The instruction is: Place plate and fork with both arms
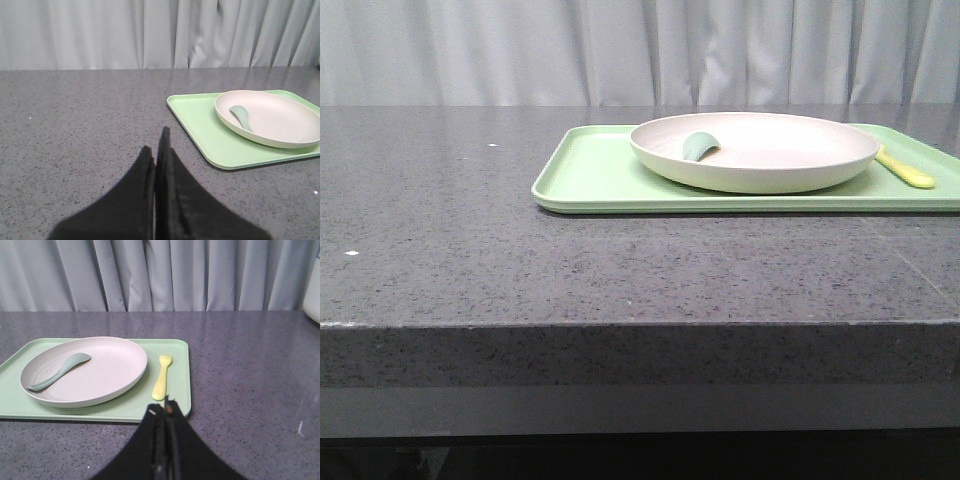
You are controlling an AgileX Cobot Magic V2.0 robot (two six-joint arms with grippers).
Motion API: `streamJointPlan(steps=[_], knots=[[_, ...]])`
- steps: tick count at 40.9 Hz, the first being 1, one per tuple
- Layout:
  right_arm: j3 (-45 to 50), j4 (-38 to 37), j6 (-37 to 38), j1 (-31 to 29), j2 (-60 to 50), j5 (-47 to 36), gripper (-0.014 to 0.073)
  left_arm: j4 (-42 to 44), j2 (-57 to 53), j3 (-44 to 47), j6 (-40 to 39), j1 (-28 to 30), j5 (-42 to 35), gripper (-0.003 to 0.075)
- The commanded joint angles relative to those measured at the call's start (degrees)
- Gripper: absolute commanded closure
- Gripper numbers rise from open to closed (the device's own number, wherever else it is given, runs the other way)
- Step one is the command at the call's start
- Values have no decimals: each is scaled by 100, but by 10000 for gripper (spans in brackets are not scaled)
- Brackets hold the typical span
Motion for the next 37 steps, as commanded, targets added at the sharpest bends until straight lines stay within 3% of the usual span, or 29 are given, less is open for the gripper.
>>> streamJointPlan(steps=[1, 37], knots=[[-137, -30, -64, -37, 71, -481, 661, 8, 52, -165, -66, 9, -441, 739], [-137, -30, -64, -37, 71, -481, 661, -203, 52, -165, -66, 9, -479, 739]])
